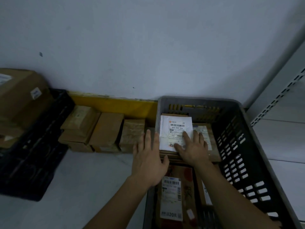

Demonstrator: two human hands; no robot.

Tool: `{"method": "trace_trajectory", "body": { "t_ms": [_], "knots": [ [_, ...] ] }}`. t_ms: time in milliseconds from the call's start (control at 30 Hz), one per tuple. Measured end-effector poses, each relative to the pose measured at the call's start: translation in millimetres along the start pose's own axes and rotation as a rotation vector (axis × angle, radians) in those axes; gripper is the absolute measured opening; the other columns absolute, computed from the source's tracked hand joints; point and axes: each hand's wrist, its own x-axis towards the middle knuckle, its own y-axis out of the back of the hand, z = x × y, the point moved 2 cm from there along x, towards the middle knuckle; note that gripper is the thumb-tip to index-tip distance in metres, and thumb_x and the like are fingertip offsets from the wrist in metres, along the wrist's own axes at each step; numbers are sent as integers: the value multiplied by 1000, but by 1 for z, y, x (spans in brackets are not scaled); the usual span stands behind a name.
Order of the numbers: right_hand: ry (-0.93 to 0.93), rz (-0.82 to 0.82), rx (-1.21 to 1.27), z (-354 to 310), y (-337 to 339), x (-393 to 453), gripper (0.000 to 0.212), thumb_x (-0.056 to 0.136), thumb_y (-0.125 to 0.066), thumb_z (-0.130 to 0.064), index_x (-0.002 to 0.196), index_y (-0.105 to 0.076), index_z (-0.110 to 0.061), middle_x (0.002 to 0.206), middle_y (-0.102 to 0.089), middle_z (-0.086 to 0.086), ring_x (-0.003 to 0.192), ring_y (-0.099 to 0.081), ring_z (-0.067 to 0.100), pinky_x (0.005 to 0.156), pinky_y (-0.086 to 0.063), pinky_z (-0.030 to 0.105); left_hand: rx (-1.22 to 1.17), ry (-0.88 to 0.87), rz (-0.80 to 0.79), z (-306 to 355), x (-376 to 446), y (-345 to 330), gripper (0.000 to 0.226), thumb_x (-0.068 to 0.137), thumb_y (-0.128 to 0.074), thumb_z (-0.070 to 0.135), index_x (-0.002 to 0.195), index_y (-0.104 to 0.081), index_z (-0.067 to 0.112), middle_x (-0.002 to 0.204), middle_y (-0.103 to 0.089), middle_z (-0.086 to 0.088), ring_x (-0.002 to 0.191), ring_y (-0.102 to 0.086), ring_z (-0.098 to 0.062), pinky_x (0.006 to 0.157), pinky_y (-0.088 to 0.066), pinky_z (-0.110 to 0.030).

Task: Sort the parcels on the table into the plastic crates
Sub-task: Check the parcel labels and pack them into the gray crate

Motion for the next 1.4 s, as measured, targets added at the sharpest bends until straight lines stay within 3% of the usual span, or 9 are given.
{"method": "trace_trajectory", "body": {
  "t_ms": [167,300,467,600,767,900,1067,1200,1400],
  "knots": [
    [-3,63,-16,-4,16,-6,88,98,-18,-86,171,-9,-38,180,2,13,165,4,39,131,-10,62,-108,15,23,-5,-1,-2,88,102,-25,75,170,8,28,178,16,-1,164,15,-24,133,0,-52],
    [12,188,32,-18,37,-13,85,101,-15,-81,171,-21,-33,180,-6,13,165,-2,37,132,-11,60,-239,53,79,-35,-4,7,96,92,-5,85,171,0,30,179,6,-1,165,6,-22,133,-4,-52],
    [119,403,112,-75,60,-33,80,104,-24,-72,165,-42,-24,177,-23,17,164,-15,39,130,-19,62,-33,137,124,-106,-2,12,86,101,-18,73,171,-9,24,179,-3,-10,164,2,-31,131,-7,-58],
    [250,533,133,-143,72,-52,71,107,-38,-63,161,-49,-18,171,-34,22,162,-22,42,129,-26,60,77,134,140,-162,8,20,83,102,-24,69,170,-18,22,178,-9,-15,163,-2,-37,129,-10,-61],
    [240,459,80,-224,54,-67,74,107,-32,-64,164,-44,-18,172,-34,20,163,-20,40,131,-25,58,108,98,104,-232,15,36,86,98,-16,69,170,-17,22,178,-9,-14,164,-1,-36,130,-6,-60],
    [189,326,25,-279,9,-73,80,105,-22,-68,165,-42,-19,172,-33,21,163,-21,41,129,-28,60,116,127,88,-286,26,48,82,104,-28,66,171,-14,21,177,-11,-15,163,-3,-37,130,-8,-60],
    [132,82,-87,-323,-44,-79,81,107,-15,-72,173,-11,-26,180,-6,16,167,0,38,134,-7,59,84,156,85,-337,44,68,85,103,-34,68,169,-13,19,177,-8,-18,162,-3,-42,130,-10,-60],
    [110,-2,-118,-346,-64,-73,101,90,12,-81,173,-2,-26,181,4,14,167,6,36,133,-3,57,2,209,37,-362,70,69,94,98,-36,77,170,-7,23,178,5,-15,162,2,-43,130,-13,-59],
    [112,-27,-135,-357,-75,-65,83,104,-8,-74,173,-8,-28,181,0,14,167,3,36,133,-3,55,-71,301,-116,-371,103,52,108,90,-42,86,169,3,29,176,13,-13,160,-2,-47,124,-29,-62]
  ]
}}
